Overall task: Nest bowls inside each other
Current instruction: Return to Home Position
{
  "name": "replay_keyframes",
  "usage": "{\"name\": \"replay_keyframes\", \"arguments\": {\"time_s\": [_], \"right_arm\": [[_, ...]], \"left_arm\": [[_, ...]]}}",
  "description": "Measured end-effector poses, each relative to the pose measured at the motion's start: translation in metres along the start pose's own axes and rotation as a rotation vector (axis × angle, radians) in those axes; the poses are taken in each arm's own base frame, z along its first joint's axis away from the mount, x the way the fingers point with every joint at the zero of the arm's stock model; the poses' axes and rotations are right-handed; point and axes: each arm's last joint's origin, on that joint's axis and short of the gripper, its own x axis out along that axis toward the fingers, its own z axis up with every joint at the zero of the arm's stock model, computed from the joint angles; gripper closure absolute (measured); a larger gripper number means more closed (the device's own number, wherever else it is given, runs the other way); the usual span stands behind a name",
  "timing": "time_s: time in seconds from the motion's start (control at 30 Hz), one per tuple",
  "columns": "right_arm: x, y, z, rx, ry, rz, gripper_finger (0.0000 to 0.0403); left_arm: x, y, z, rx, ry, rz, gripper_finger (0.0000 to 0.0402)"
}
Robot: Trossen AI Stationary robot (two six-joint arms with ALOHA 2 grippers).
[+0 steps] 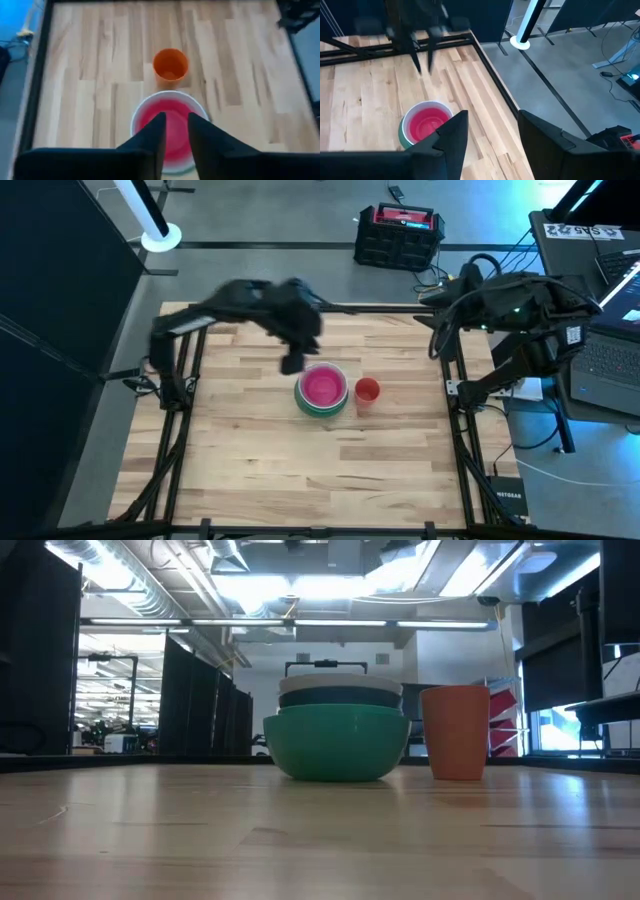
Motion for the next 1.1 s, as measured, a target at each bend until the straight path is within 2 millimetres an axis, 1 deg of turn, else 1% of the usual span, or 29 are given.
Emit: {"name": "replay_keyframes", "arguments": {"time_s": [0.13,0.27,0.3,0.43,0.47,0.57,0.67,0.73,0.8,0.97,1.1], "right_arm": [[-0.007,-0.004,-0.002,0.024,-0.015,0.005,0.0242],[-0.012,-0.007,-0.004,0.043,-0.027,0.008,0.0242],[-0.012,-0.007,-0.004,0.049,-0.028,0.008,0.0242],[-0.014,-0.008,-0.005,0.071,-0.033,0.010,0.0256],[-0.015,-0.008,-0.005,0.077,-0.035,0.011,0.0263],[-0.017,-0.010,-0.006,0.096,-0.039,0.012,0.0286],[-0.018,-0.010,-0.006,0.111,-0.041,0.013,0.0309],[-0.019,-0.010,-0.006,0.122,-0.042,0.014,0.0323],[-0.019,-0.011,-0.007,0.129,-0.043,0.017,0.0334],[-0.021,-0.011,-0.007,0.148,-0.045,0.025,0.0363],[-0.022,-0.012,-0.008,0.164,-0.047,0.031,0.0385]], "left_arm": [[-0.062,-0.014,-0.024,-0.035,-0.052,0.003,0.0372],[-0.119,-0.029,-0.058,-0.070,-0.105,0.004,0.0400],[-0.132,-0.031,-0.065,-0.082,-0.137,0.007,0.0401],[-0.173,-0.044,-0.101,-0.116,-0.274,0.005,0.0401],[-0.180,-0.046,-0.113,-0.131,-0.299,0.006,0.0401],[-0.192,-0.052,-0.146,-0.187,-0.379,0.015,0.0401],[-0.189,-0.055,-0.172,-0.217,-0.507,0.008,0.0402],[-0.181,-0.056,-0.189,-0.222,-0.591,0.002,0.0402],[-0.167,-0.056,-0.204,-0.221,-0.657,-0.004,0.0402],[-0.132,-0.055,-0.225,-0.216,-0.799,-0.059,0.0402],[-0.100,-0.055,-0.244,-0.206,-0.910,-0.106,0.0402]]}}
